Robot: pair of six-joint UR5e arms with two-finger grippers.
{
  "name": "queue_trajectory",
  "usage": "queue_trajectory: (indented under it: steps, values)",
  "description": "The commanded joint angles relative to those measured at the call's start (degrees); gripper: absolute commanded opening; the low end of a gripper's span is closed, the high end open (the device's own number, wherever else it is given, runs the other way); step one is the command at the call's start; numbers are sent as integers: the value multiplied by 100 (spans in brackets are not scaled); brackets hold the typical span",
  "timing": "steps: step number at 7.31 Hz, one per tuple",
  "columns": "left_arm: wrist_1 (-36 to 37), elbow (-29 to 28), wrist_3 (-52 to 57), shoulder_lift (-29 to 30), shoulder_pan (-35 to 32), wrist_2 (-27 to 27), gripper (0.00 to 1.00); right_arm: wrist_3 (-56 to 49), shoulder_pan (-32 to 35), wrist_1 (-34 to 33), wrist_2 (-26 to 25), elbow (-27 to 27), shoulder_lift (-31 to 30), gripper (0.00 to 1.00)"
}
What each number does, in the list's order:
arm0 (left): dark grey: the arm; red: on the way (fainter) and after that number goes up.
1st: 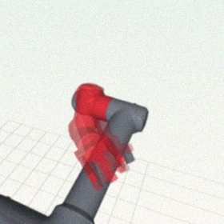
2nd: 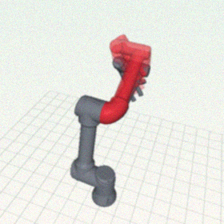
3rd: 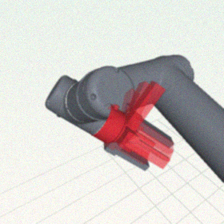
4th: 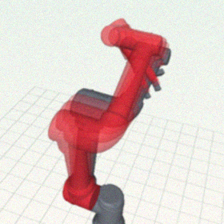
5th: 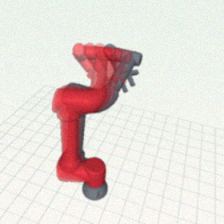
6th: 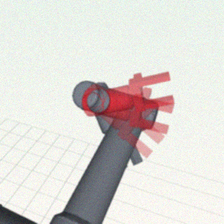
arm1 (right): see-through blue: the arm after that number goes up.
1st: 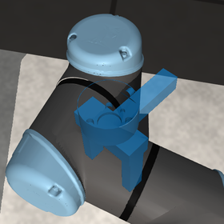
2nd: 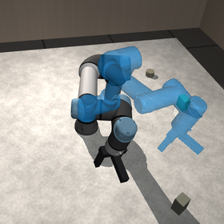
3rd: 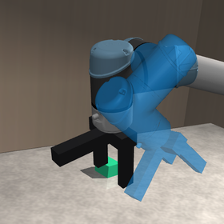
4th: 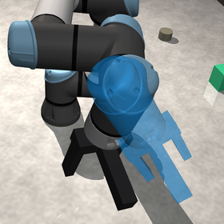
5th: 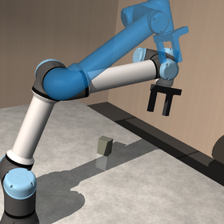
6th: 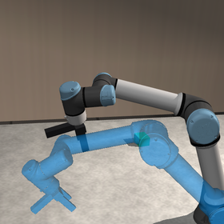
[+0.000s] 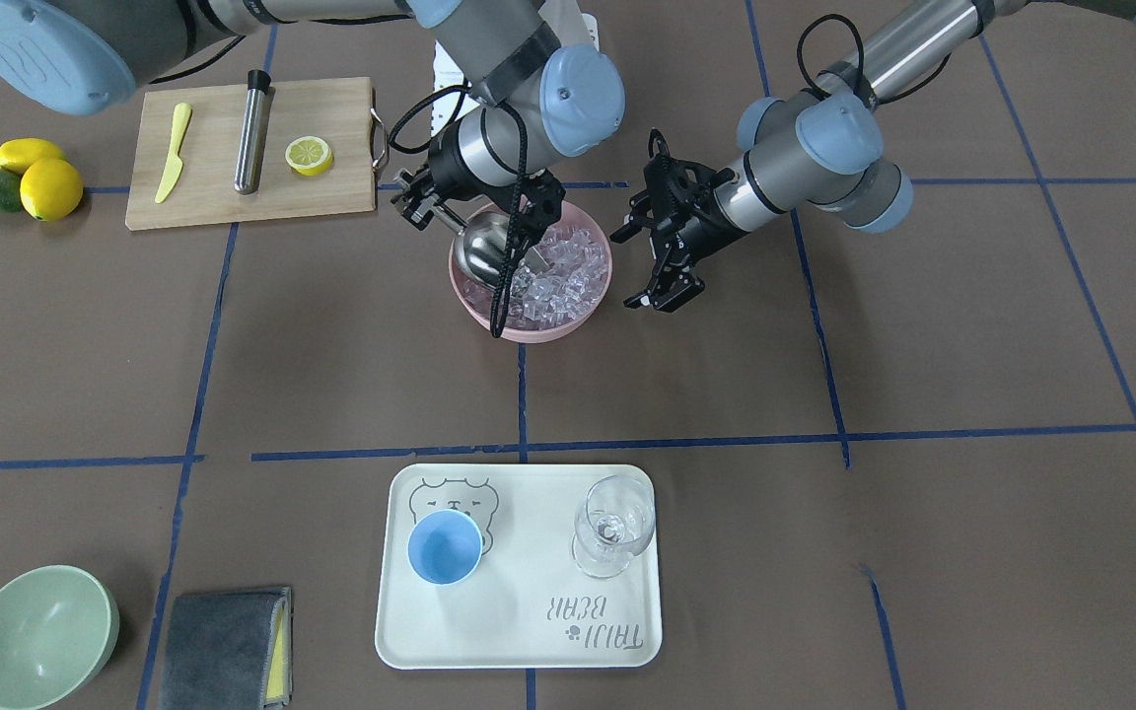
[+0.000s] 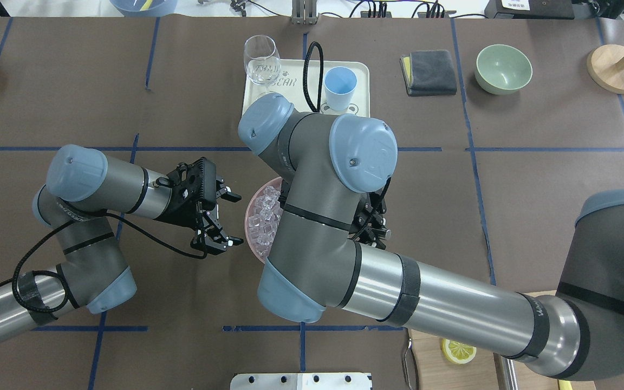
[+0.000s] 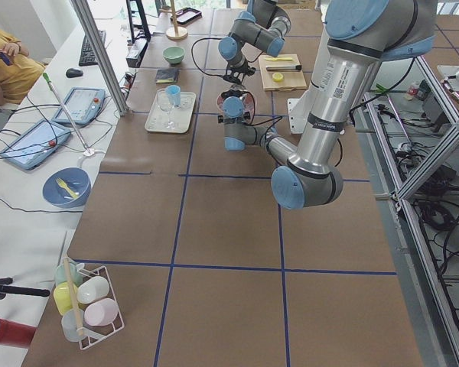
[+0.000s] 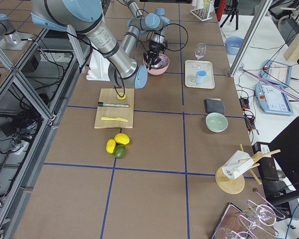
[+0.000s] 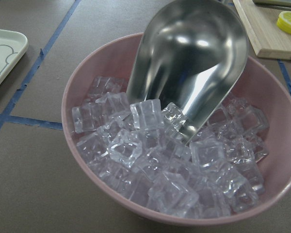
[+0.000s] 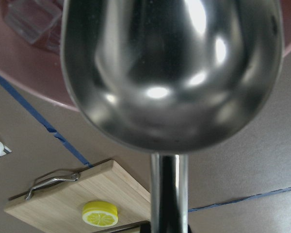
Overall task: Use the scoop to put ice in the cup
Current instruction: 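Dip the scoop into the ice cubes with the right gripper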
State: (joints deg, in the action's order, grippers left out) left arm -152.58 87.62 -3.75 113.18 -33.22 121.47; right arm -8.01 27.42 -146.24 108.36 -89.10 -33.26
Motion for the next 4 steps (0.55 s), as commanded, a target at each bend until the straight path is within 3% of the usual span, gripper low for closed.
queue_trajectory:
  steps: [1,4]
  values:
    - [8,9,-3,-15,0,0,100,27,0,279,1,-125,-268,0]
    - [8,18,-3,-15,-18,0,100,159,-35,463,36,-134,-312,0]
